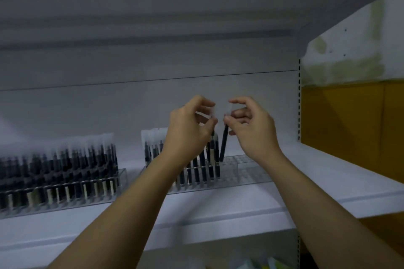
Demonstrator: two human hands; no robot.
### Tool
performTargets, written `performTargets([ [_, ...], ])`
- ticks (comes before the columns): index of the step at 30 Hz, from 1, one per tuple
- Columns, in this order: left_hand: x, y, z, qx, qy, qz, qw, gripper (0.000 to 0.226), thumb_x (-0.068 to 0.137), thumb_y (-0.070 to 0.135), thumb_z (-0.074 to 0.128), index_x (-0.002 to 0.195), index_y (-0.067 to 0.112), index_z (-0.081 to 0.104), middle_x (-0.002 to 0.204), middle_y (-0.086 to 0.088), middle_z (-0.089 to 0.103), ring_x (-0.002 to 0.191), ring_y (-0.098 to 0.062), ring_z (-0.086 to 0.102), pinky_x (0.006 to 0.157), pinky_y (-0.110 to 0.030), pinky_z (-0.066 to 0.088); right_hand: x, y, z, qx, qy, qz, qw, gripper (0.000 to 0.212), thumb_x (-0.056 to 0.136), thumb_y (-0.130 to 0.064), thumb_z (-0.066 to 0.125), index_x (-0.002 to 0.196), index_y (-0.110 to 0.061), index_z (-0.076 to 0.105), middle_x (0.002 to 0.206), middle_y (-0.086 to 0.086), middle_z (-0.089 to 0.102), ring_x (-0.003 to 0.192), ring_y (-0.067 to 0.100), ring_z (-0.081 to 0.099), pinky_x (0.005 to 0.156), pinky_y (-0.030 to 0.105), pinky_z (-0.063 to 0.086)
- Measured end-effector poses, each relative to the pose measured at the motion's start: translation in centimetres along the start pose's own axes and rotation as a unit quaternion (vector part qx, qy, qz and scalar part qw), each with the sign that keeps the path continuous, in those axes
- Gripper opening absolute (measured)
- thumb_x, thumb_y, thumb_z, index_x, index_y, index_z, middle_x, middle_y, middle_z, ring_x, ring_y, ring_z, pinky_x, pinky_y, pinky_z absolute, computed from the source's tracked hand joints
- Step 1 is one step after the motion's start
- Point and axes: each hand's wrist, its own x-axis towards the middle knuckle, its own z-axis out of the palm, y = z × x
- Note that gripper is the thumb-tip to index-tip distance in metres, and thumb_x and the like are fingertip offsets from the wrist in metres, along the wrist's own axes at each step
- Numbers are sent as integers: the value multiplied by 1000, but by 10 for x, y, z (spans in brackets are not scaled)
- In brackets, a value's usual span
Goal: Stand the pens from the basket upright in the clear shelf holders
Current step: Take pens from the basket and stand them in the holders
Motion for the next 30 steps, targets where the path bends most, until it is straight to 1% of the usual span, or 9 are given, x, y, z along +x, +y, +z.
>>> performTargets([
  [3, 1, -6, 4, 13, -15, -11, 1000, 21, 85, 20, 72, 102, 24, 61, 92, 12, 61, 75, 4, 60, 62, -3, 46, 5, 6, 4, 5, 7, 7, 1000, 29, 86, -13, 70, 108, -30, 59, 84, 0, 65, 79, 17, 66, 74, 44, 59],
  [6, 0, -13, 6, 24, -29, -33, 999, 20, 85, 22, 72, 101, 24, 61, 91, 10, 63, 76, 2, 62, 62, -7, 49, 8, 11, 6, 4, 6, 13, 1000, 31, 85, -11, 71, 109, -28, 60, 84, 1, 65, 79, 19, 66, 73, 43, 59],
  [9, -2, -18, 7, 70, -52, -27, 996, 18, 85, 25, 71, 101, 21, 63, 91, 9, 64, 86, -6, 62, 79, -25, 53, 7, 16, 9, -12, -35, 26, 999, 30, 86, -12, 71, 108, -28, 61, 83, -3, 64, 77, 13, 65, 76, 37, 59],
  [12, -3, -19, 7, 148, -46, -15, 988, 19, 87, 32, 67, 105, 27, 61, 105, 11, 63, 104, -13, 54, 93, -38, 45, -5, 22, 9, -104, -87, 16, 991, 35, 89, -20, 67, 121, -30, 58, 90, -8, 63, 78, 4, 61, 75, 20, 55],
  [16, 5, -24, 3, 204, -75, -66, 974, 20, 90, 37, 61, 109, 31, 58, 114, 10, 60, 115, -16, 48, 101, -43, 36, -15, 25, 5, -201, -153, 2, 968, 56, 95, -23, 57, 141, -46, 33, 102, -6, 59, 87, 8, 59, 81, 28, 51],
  [20, 5, -26, 6, 227, -101, -58, 967, 18, 90, 37, 59, 107, 33, 57, 116, 10, 60, 114, -16, 49, 100, -41, 30, -10, 15, 2, -256, -242, 9, 936, 56, 97, -24, 54, 142, -46, 31, 102, -6, 62, 90, 12, 60, 79, 28, 48],
  [22, 1, -27, 6, 223, -93, -46, 969, 18, 90, 37, 58, 108, 33, 57, 115, 11, 60, 113, -15, 49, 102, -40, 29, -9, 12, 1, -256, -254, 21, 933, 56, 97, -25, 53, 143, -48, 29, 101, -7, 62, 87, 11, 61, 77, 26, 47],
  [25, -4, -30, 2, 244, -89, -22, 965, 24, 90, 39, 58, 114, 34, 56, 119, 11, 60, 116, -15, 50, 111, -44, 24, -15, 12, -1, -262, -261, 28, 929, 65, 97, -27, 54, 145, -53, 20, 104, -8, 62, 87, 11, 62, 84, 30, 52],
  [30, -16, -26, -10, 266, -104, 2, 958, 44, 92, 42, 56, 135, 37, 48, 139, 10, 50, 130, -14, 43, 119, -51, 7, -25, 6, -1, -262, -236, 31, 935, 77, 93, -28, 60, 149, -47, 11, 123, -3, 55, 101, 13, 60, 95, 37, 51],
])
